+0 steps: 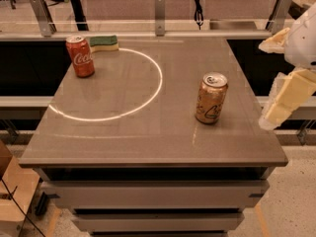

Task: Move orange can near sponge

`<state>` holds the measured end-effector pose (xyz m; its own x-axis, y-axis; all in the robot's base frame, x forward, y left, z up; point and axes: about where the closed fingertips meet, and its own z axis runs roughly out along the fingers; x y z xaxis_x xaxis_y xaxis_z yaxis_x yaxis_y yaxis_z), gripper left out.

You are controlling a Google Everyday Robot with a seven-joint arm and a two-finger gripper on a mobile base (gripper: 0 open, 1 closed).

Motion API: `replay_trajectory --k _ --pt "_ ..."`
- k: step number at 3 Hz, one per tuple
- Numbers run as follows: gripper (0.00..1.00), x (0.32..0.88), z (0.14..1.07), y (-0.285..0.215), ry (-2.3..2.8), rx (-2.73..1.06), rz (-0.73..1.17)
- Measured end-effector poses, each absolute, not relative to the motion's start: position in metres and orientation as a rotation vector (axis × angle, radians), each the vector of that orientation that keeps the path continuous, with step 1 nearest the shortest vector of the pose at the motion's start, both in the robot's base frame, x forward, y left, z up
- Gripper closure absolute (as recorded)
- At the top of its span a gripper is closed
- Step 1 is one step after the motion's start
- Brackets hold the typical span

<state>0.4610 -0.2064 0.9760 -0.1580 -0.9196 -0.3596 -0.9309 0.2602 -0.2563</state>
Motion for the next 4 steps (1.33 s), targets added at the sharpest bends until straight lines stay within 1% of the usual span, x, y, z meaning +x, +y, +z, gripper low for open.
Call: replay_trajectory --k 1,2,3,4 --pt "0.0 0.461 0.977 -0.187 2.049 -1.674 0.123" --pt "0.0 0.46 0.978 -0.187 2.051 -1.672 0.122" --pt "0.0 0.483 0.97 -0.171 1.979 -1.616 0.199" --pt "0.0 0.518 0.955 -0.149 1.868 -1.533 0.295"
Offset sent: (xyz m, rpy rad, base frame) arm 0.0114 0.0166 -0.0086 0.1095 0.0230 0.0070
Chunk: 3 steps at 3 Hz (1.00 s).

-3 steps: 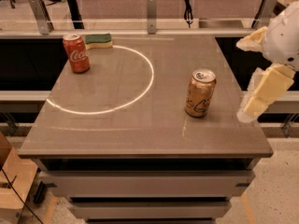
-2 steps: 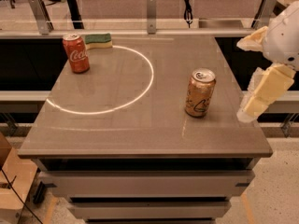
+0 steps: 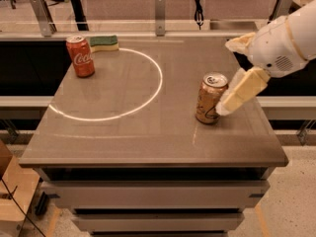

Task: Move orange can near sponge

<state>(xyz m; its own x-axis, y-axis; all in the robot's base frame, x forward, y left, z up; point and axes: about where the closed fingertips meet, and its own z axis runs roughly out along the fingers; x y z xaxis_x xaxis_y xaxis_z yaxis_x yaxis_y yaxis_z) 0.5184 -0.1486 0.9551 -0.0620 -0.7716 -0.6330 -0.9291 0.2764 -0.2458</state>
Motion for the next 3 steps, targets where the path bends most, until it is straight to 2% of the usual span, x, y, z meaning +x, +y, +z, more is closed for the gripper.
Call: replay_trajectory --k 1,3 --pt "0.0 0.552 0.934 -0.13 1.814 -1.47 0.366" --pt "0.0 0.578 0.892 -0.13 1.848 -1.392 0.445"
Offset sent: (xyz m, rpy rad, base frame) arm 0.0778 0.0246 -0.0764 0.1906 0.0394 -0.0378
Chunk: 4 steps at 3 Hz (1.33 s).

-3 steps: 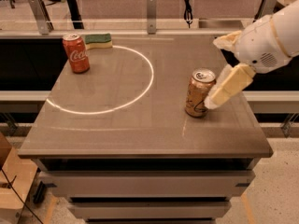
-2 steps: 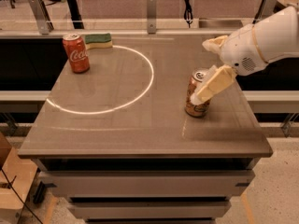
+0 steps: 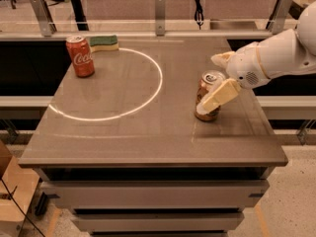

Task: Move orange can near sponge

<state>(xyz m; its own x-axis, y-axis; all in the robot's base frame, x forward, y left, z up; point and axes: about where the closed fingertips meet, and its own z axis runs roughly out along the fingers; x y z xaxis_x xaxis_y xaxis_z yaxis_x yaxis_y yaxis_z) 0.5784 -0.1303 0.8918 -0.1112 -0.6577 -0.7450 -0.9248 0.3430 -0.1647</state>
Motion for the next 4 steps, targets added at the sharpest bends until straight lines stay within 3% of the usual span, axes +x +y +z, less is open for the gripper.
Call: replay_trajectory --k 1,4 --pt "0.18 0.578 0.887 -0.132 1.85 -1.375 0.481" --pt "0.88 0.601 0.936 -0.098 1.675 -1.406 0.56"
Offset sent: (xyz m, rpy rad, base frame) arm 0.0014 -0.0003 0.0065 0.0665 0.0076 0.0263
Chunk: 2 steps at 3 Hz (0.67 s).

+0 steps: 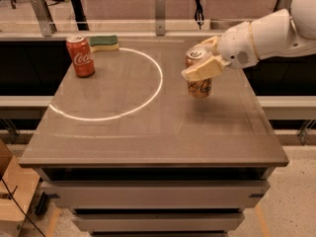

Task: Move orange can near sponge

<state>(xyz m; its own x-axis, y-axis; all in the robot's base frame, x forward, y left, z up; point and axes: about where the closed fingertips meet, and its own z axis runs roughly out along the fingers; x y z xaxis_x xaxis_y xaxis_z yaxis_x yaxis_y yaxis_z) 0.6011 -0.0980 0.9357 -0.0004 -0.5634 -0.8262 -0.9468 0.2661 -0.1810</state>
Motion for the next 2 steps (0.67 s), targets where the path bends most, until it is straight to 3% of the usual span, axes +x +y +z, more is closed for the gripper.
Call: replay_trajectory --k 1,2 --pt "1.0 0.6022 0.9406 -0.098 1.669 -1.403 0.552" --pt "1.0 0.6034 0.9346 -0.1023 1.713 -1.355 0.553"
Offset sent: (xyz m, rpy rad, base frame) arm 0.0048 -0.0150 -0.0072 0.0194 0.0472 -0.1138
